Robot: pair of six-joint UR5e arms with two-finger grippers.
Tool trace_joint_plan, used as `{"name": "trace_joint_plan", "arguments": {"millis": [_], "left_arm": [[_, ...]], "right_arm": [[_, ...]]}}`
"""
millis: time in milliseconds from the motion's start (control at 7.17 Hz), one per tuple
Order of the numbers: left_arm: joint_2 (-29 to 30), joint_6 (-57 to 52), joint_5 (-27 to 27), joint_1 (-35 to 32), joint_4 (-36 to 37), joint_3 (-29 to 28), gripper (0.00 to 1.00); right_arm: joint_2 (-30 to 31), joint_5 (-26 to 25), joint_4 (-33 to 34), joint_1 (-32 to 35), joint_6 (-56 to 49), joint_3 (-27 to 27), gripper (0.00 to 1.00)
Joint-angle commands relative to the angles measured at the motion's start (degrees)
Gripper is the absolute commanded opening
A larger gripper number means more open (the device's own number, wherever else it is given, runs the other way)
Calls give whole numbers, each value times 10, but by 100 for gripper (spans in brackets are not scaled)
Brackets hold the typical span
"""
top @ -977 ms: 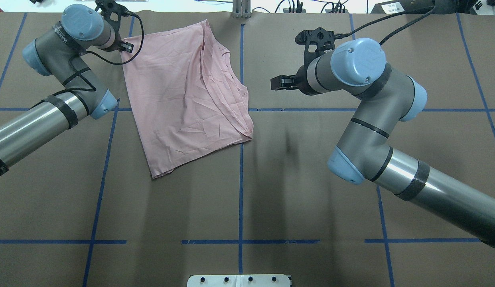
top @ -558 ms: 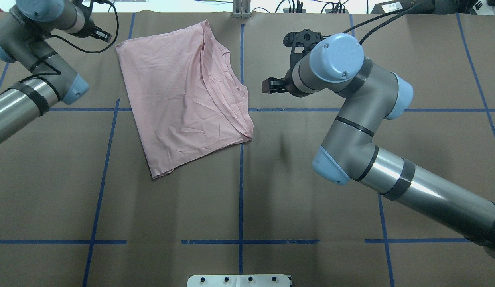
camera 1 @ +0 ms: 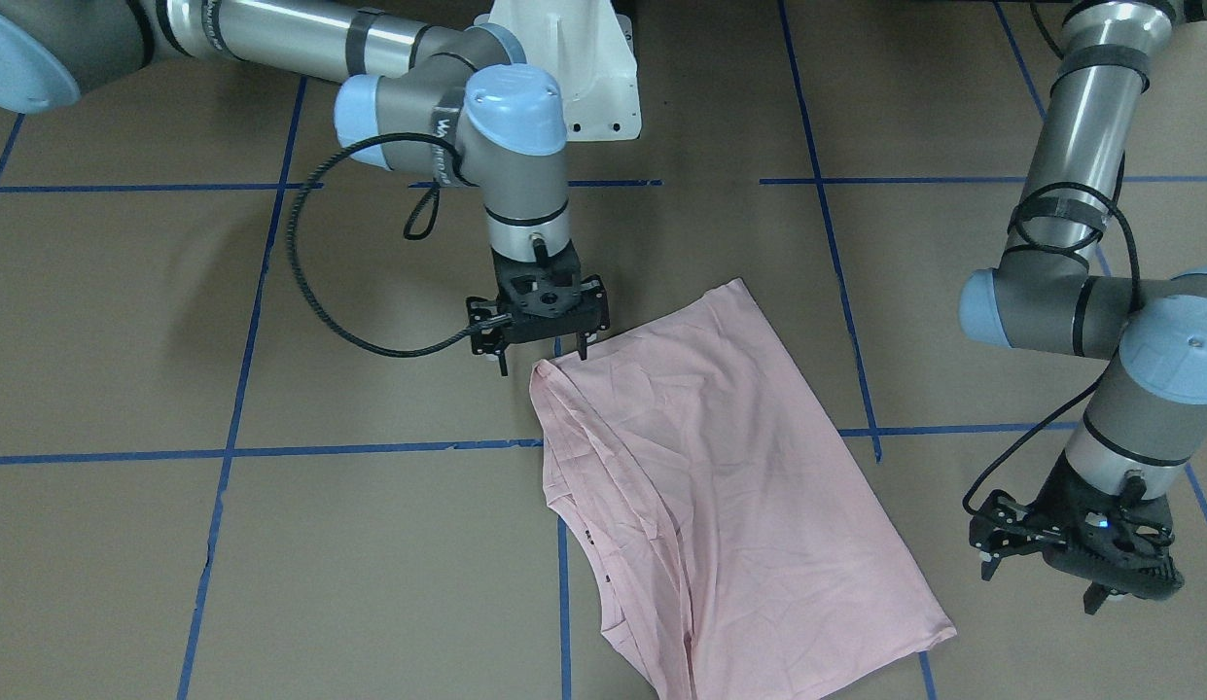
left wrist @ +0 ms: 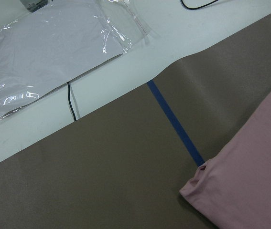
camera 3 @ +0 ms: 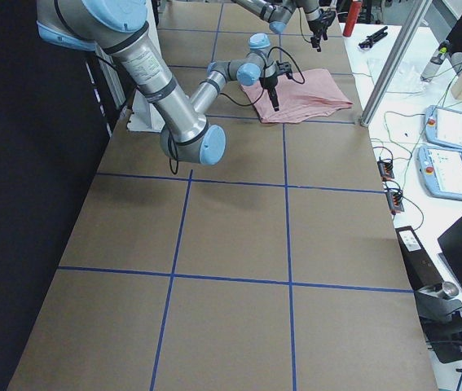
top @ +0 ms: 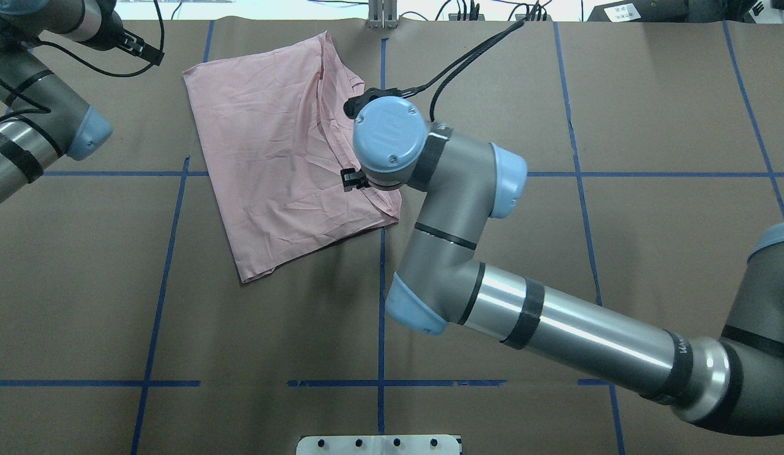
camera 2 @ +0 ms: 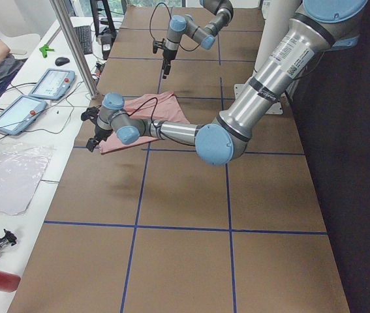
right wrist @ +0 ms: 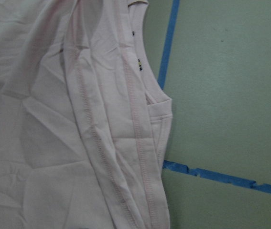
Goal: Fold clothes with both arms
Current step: 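Lower the right gripper onto the folded shirt's edge and grasp it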
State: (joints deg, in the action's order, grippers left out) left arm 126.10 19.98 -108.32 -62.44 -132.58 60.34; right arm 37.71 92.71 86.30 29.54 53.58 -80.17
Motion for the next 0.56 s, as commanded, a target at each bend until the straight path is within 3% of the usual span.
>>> {"name": "trace_joint_plan", "arguments": {"millis": [0, 140, 419], "left_arm": [[-9, 3, 0, -1, 1, 7, 100], [-11, 4, 0, -1, 1, 7, 100], [-13, 5, 0, -1, 0, 7, 100]], "right_arm": [[-47, -33, 6, -26, -104, 90, 83], [-55, -38, 6, -26, -152, 114, 77], [-47, -44, 7, -26, -209, 115, 56]]}}
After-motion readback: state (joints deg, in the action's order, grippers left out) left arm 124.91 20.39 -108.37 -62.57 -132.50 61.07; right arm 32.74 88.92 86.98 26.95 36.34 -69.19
